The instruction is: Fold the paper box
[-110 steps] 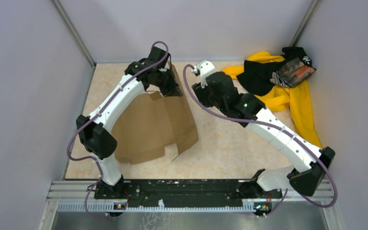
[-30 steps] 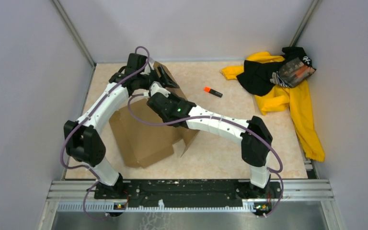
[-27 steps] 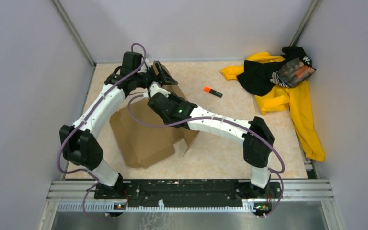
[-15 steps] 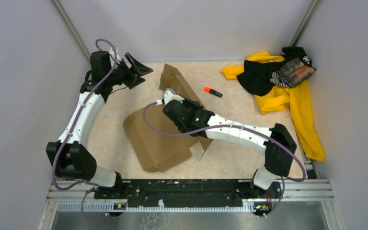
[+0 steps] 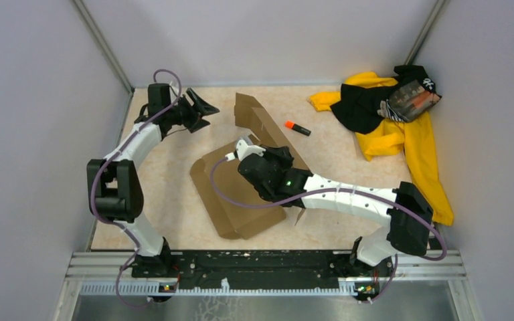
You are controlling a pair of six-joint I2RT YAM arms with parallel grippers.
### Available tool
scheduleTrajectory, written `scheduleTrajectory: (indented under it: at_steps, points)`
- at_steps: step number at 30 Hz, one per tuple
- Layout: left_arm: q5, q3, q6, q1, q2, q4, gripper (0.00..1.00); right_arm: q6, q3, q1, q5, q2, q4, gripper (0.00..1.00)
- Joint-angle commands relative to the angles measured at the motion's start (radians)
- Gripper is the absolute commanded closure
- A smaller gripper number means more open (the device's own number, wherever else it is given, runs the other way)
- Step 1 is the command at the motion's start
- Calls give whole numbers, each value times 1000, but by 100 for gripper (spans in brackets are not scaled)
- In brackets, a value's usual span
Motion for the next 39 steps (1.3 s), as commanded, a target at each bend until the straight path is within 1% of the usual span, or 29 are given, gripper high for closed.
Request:
scheduleTrajectory:
  at_steps: [1,6,10,16,19,23,25,32,39]
  points:
    - [-2,69,37,7,16,74,25,-45,-34,31,73,-41,73,100]
    - [9,88,34,13,44,107,25,-33,-58,36,98,-10,58,100]
    - [19,129,18,14,104,135,25,-13,-59,36,90,-3,33,100]
    - [174,214,-59,-8,174,295,27,19,-57,36,38,-6,14,100]
    - [204,229,-55,-35,165,330,35,27,-56,36,19,-6,9,100]
    - [231,195,-51,-66,145,379,56,49,-50,36,-4,1,-2,100]
    - [240,170,-48,-80,133,403,64,62,-48,36,-21,1,-7,100]
    - [243,57,-43,-110,73,475,66,103,-49,36,-34,11,-47,100]
    - [248,7,-44,-135,59,495,68,124,-49,36,-28,15,-67,100]
